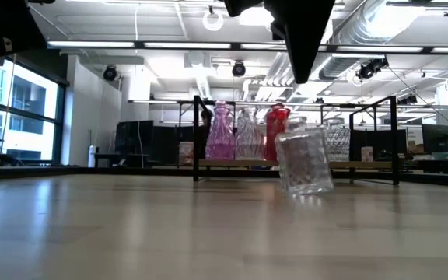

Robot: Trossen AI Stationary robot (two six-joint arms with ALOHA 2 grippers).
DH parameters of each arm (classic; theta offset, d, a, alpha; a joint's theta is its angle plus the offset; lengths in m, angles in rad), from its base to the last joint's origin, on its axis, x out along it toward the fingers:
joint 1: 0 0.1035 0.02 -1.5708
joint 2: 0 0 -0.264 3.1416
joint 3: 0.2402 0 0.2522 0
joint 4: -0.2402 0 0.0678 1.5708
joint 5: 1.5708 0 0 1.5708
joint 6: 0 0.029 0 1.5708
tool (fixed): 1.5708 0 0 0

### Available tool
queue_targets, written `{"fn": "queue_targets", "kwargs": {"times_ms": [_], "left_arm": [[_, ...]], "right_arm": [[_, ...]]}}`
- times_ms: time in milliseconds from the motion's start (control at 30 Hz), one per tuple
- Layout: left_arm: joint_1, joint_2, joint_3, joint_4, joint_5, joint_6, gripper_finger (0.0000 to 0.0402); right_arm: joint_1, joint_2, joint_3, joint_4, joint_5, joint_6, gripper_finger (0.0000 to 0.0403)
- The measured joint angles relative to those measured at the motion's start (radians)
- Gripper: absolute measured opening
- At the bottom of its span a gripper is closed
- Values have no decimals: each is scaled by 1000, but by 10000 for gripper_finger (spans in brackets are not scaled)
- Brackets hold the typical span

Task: Sort vases onto shelf
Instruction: Align the transparent vase with the other transparent vase on the shelf

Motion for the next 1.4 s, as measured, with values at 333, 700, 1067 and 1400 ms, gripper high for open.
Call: {"fn": "queue_targets", "kwargs": {"times_ms": [333, 700, 1067, 1400], "left_arm": [[0, 0, 0, -2, -1, -3, 0], [0, 0, 0, -2, -1, 3, 0], [-1, 0, -25, 0, -1, -5, 0], [-18, 0, -40, 2, 5, -40, 0]], "right_arm": [[-5, -19, 0, -44, 138, 18, 0], [-130, -179, 2, -11, 126, -110, 75], [-206, -214, -147, 44, -14, -196, 225], [-168, -319, -440, 303, -41, -181, 236]]}}
